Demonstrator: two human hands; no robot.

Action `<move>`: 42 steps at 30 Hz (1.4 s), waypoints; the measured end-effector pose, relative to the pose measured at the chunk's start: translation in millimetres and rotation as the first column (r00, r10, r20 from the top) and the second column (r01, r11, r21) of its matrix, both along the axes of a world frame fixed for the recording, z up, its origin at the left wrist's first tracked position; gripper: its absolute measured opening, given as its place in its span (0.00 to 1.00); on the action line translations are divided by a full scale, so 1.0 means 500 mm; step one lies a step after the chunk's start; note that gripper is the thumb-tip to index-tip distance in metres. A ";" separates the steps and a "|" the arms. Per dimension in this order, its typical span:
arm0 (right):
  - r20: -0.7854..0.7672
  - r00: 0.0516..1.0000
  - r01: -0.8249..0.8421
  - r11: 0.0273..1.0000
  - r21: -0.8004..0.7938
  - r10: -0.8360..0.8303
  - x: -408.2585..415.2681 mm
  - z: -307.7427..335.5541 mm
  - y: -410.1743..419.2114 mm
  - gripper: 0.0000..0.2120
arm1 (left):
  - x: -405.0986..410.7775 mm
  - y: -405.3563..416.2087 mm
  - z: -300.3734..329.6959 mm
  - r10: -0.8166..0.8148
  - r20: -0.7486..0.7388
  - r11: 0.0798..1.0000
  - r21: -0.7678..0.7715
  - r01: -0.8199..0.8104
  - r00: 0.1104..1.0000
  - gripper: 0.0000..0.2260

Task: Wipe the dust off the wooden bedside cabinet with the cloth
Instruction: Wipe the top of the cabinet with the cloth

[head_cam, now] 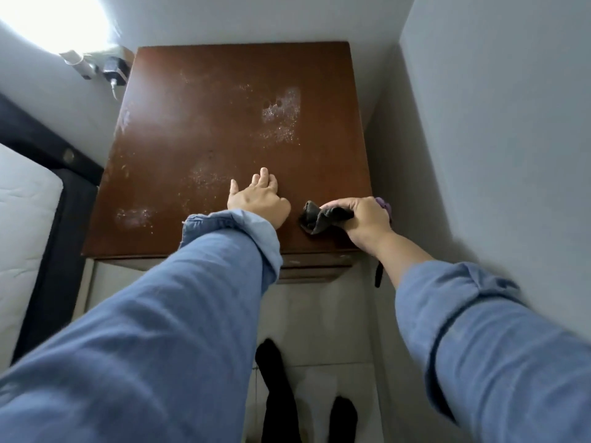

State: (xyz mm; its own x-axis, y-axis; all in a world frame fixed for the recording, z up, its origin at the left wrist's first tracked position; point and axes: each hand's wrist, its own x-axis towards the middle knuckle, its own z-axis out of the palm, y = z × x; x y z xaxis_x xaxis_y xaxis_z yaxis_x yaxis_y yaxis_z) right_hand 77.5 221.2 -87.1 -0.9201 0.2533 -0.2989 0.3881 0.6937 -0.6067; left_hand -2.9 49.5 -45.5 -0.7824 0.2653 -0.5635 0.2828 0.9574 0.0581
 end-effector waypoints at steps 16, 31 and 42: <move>0.412 0.904 0.340 0.779 -0.528 -0.115 -0.038 0.147 0.050 0.13 | -0.026 -0.002 0.043 -0.010 0.104 0.999 -0.047 0.015 0.995 0.27; 0.434 0.879 0.445 0.659 -0.606 -0.195 -0.401 0.163 0.060 0.27 | -0.355 -0.043 0.046 -0.128 -0.042 0.992 -0.021 0.127 0.991 0.52; -0.131 0.947 0.271 0.949 -0.163 -0.293 -0.711 0.119 0.073 0.23 | -0.411 -0.040 -0.023 -0.052 0.095 0.999 0.021 0.050 0.994 0.60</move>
State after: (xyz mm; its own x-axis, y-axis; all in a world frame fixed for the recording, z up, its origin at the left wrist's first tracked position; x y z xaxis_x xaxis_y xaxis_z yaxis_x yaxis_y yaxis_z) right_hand -277.8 257.4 -27.6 -0.8539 0.4746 -0.2135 0.4515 0.4717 -0.7574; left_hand -208.6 29.4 -57.1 -0.7102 0.3147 -0.6298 0.3235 0.9404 0.1051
